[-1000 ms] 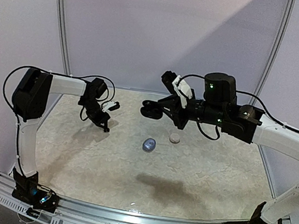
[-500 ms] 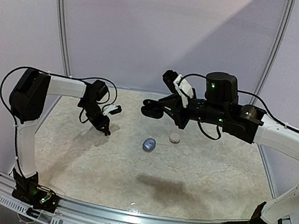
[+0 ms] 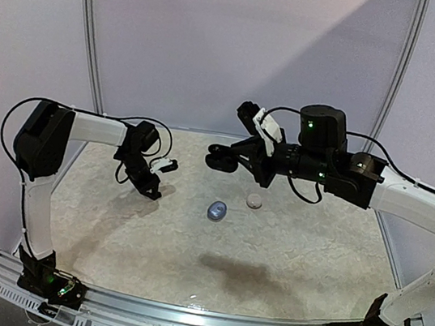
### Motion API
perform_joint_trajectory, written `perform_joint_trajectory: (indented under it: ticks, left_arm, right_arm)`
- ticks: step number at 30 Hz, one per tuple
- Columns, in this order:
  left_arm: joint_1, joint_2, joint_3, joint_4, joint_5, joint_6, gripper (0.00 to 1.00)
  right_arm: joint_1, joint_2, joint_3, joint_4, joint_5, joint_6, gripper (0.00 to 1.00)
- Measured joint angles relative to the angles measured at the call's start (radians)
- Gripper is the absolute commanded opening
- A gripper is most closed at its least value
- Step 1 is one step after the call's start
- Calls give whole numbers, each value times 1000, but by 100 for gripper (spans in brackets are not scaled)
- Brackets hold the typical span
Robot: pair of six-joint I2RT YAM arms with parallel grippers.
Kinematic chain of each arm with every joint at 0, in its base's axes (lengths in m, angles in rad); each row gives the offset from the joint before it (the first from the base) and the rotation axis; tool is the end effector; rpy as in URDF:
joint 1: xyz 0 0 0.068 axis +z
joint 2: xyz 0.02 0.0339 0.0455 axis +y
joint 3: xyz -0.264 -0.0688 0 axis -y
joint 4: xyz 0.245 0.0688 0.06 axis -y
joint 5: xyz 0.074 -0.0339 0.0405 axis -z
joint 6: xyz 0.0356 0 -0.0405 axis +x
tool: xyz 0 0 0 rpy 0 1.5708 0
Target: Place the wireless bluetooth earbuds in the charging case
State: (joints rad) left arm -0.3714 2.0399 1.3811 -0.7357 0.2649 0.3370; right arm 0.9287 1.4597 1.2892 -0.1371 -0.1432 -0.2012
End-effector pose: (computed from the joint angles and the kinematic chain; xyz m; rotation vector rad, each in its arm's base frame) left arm 0.3589 -0.1498 0.1398 1.0538 2.7498 -0.3967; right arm 0.2034 0.2805 0.3604 -1.1141 1.5693 0.6291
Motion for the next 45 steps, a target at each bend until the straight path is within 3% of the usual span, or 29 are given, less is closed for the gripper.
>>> perform_joint_trajectory:
  ticks: [5, 13, 24, 36, 45]
  left_arm:
    - [0, 0, 3, -3, 0, 7, 0]
    - [0, -35, 37, -72, 5, 66, 0]
    - [-16, -349, 291, -446, 134, 248, 0]
    - [-278, -554, 437, -582, 202, 297, 0]
    - [-407, -532, 517, -587, 142, 276, 0]
  right_arm:
    - [0, -13, 0, -2, 0, 7, 0]
    - [0, -17, 0, -25, 0, 10, 0]
    - [0, 24, 44, -86, -1, -114, 0]
    - [23, 127, 142, -12, -26, -280, 0]
    - [66, 166, 159, 21, -42, -308, 0]
